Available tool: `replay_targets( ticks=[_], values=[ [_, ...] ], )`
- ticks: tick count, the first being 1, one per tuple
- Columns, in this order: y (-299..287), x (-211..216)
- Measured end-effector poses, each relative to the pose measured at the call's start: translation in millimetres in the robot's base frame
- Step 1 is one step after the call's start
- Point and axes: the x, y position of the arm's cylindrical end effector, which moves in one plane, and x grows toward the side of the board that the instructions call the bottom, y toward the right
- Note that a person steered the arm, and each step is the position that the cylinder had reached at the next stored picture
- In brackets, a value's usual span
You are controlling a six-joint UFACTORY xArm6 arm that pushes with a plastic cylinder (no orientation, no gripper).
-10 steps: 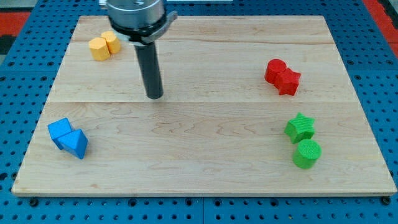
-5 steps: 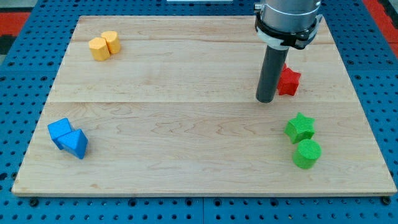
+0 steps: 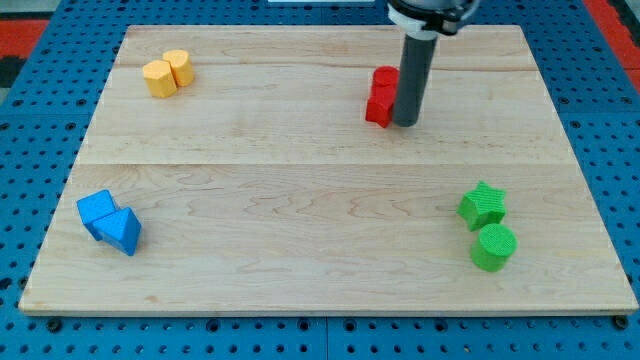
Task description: Push red blocks towards yellow blocks
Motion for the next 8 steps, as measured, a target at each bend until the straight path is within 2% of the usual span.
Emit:
replay_targets(
  ticks=[2, 3, 5, 7, 8],
  values=[
    [7.0, -36.9],
    [39.9, -64.9],
    [-121.0, -68.7],
    [-28.5, -102.3],
    [-74.4, -129.5]
  ],
)
